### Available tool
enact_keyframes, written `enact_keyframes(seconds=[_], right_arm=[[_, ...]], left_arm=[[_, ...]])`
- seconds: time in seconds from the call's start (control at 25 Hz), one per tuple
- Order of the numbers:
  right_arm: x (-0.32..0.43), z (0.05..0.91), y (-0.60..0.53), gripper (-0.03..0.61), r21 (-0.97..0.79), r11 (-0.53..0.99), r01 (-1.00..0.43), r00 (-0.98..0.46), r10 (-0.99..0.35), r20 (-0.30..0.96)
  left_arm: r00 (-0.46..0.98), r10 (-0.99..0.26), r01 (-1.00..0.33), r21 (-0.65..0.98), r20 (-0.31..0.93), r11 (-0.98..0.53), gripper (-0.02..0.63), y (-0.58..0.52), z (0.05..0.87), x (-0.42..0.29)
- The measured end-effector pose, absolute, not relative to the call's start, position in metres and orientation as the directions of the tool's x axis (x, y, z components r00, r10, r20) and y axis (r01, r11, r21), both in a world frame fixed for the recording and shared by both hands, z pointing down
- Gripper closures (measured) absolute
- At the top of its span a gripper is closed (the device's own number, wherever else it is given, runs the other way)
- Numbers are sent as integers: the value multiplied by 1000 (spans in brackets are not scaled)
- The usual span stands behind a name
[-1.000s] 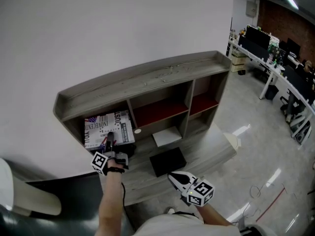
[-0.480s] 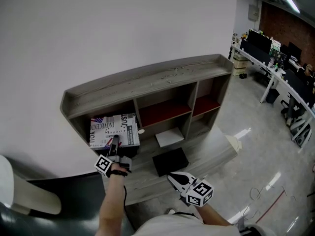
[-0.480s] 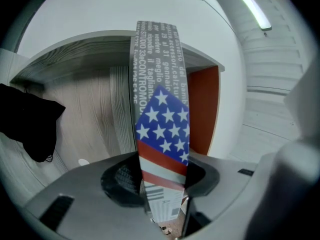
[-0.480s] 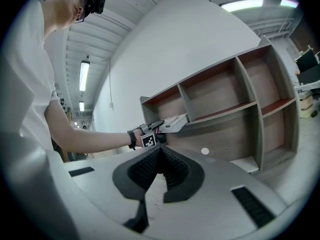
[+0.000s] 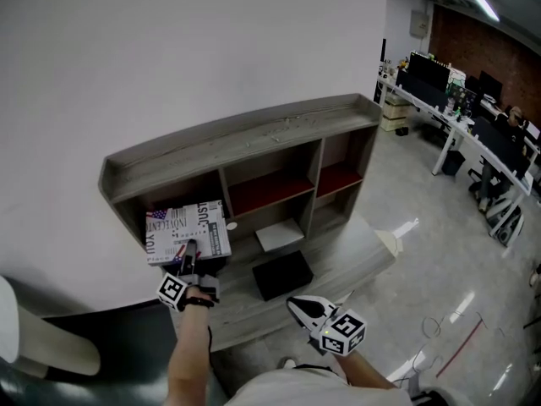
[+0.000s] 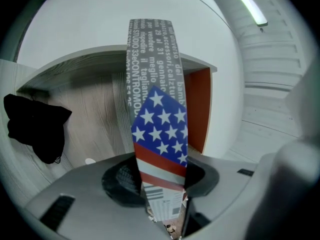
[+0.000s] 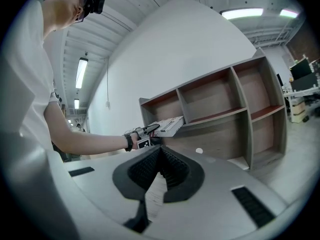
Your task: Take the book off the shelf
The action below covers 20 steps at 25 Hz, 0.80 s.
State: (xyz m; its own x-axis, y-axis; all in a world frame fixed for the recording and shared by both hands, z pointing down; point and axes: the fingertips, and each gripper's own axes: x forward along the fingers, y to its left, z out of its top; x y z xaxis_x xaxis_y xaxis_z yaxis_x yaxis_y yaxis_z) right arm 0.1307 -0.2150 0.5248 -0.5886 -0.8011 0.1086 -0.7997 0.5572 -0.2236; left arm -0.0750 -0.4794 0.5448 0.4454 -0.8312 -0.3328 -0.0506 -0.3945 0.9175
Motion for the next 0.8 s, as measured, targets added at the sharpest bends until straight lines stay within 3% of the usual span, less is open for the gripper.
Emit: enact_keyframes(seconds=[0.8], right_arm=[[93, 530, -154, 555, -233, 608, -759, -644, -754, 132]], left_arm=[[472, -800, -188, 844, -370, -501, 459, -388, 515, -108]])
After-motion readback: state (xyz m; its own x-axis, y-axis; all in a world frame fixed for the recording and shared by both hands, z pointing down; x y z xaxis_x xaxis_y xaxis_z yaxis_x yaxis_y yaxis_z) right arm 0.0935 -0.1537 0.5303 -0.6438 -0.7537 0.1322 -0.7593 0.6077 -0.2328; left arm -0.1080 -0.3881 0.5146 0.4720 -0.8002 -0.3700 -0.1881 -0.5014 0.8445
